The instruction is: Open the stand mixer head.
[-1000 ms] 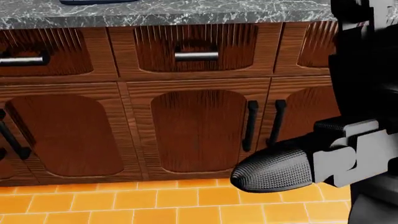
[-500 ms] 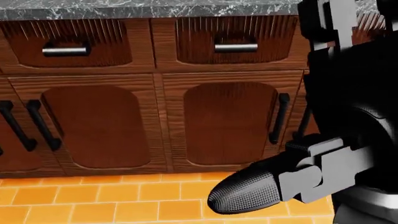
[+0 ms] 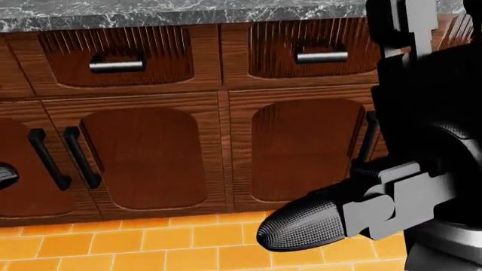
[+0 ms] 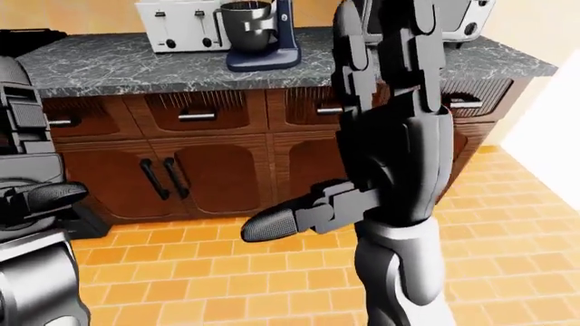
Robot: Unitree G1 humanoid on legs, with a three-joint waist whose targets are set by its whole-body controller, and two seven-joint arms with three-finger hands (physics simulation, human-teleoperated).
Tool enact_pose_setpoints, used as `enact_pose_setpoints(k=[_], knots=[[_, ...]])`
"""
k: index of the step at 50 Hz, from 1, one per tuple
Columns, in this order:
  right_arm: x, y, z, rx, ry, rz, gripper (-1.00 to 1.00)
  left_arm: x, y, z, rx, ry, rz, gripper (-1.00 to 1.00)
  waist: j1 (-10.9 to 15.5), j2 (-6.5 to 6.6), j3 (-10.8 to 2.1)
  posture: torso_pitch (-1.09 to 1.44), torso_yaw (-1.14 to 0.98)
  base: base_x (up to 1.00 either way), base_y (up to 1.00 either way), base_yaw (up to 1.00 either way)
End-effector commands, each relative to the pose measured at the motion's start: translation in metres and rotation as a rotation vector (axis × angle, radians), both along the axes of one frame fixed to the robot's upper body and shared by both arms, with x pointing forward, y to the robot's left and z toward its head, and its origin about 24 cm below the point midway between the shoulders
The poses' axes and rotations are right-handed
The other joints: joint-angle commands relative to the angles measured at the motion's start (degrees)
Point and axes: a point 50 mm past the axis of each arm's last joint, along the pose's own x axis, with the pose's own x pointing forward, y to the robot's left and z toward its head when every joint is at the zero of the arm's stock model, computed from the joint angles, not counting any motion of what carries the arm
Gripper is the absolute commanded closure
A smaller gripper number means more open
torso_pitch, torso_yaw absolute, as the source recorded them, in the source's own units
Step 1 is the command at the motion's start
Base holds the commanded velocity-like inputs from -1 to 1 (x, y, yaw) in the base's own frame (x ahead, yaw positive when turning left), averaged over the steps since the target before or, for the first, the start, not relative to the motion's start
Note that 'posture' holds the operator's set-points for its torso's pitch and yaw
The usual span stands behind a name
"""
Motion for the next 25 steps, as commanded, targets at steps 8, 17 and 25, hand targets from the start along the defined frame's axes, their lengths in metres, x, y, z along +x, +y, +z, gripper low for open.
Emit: enact_pose_setpoints(k=[8,17,25], knots=[[-0.0047,-0.0004,-0.0002,-0.033,-0.045,-0.035,-1.00,-0.0087,-0.0036,0.0108,0.021,-0.089,-0.010,-1.00,-0.1,1.19,-2.56,0.00,0.00,0.00,0.08,0.00],[-0.0033,-0.0002,-0.0018,-0.066,-0.037,-0.056,-1.00,-0.0094,-0.0043,0.0110,0.025,-0.092,-0.010,-1.00,0.9,-0.18,-1.89,0.00,0.00,0.40,0.00,0.00],[-0.0053,0.0009,-0.0010,-0.060,-0.043,-0.038,-1.00,-0.0094,-0.0043,0.0114,0.026,-0.094,-0.010,-1.00,0.6,-0.57,1.15,0.00,0.00,0.47,0.00,0.00]])
